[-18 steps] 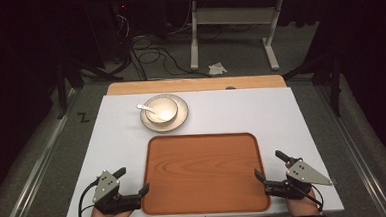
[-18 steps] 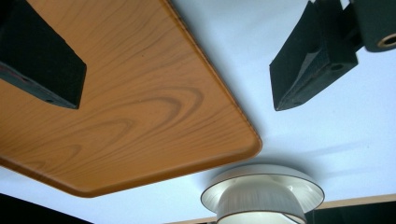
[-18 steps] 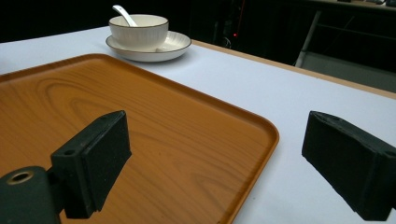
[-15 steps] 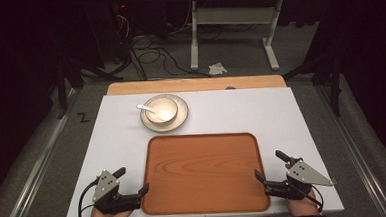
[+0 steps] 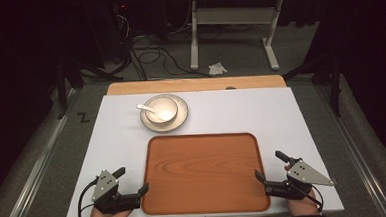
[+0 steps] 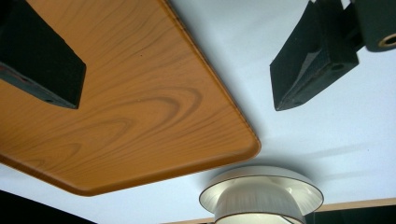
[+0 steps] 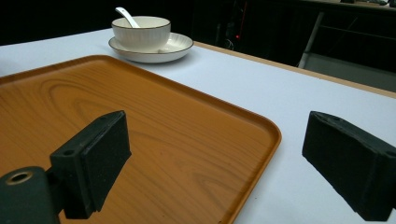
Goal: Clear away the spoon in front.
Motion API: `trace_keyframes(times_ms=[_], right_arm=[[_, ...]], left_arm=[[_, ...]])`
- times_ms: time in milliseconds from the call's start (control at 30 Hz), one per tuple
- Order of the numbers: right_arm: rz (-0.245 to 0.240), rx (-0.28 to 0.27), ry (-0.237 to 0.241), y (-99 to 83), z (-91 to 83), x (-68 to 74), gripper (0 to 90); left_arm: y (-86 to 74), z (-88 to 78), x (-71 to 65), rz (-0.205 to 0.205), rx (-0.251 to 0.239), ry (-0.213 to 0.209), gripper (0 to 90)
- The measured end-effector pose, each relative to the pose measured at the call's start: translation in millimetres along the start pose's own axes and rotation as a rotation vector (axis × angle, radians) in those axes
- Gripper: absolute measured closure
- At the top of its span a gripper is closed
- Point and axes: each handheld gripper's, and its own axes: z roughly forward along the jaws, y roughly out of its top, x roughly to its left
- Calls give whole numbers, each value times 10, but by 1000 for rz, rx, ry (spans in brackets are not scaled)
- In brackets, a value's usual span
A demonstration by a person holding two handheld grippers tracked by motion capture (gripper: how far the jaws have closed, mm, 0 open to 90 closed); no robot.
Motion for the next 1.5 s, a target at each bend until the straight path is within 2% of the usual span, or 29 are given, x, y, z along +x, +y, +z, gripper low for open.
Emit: trace_keyframes(times_ms=[167, 467, 667, 700, 767, 1000, 1100, 1200, 1233, 1267, 1367, 1400, 1500], right_arm=[[1, 4, -2, 1, 5, 0, 99], [7, 8, -7, 0, -3, -13, 114], [13, -1, -2, -4, -23, -43, 120], [15, -3, -2, -6, -25, -47, 129], [13, -3, -3, -8, -28, -52, 146], [20, -5, -5, -11, -36, -62, 149], [21, -9, -4, -13, -42, -71, 149], [34, -3, 5, -22, -39, -86, 150], [36, -1, 5, -24, -38, -86, 150], [38, -1, 5, -25, -39, -86, 150], [40, -4, 7, -24, -42, -88, 150], [49, -6, 9, -23, -41, -91, 149], [48, -10, 12, -25, -37, -95, 150]], left_arm=[[0, 4, 12, -18, 9, -6, 42], [88, 21, 43, -47, -13, 1, 58], [344, 127, 94, -18, -9, 44, 58], [344, 127, 94, -18, -9, 44, 58], [504, 219, 150, -24, -8, 50, 57], [845, 462, 237, -17, 7, 67, 51], [911, 525, 275, -27, 4, 73, 50], [1030, 687, 383, -42, 9, 97, 54], [1030, 687, 383, -42, 9, 97, 54], [1071, 767, 449, -54, 19, 113, 54], [1105, 840, 517, -68, 25, 129, 54], [1139, 906, 580, -83, 28, 143, 54], [1167, 962, 624, -84, 35, 156, 54]])
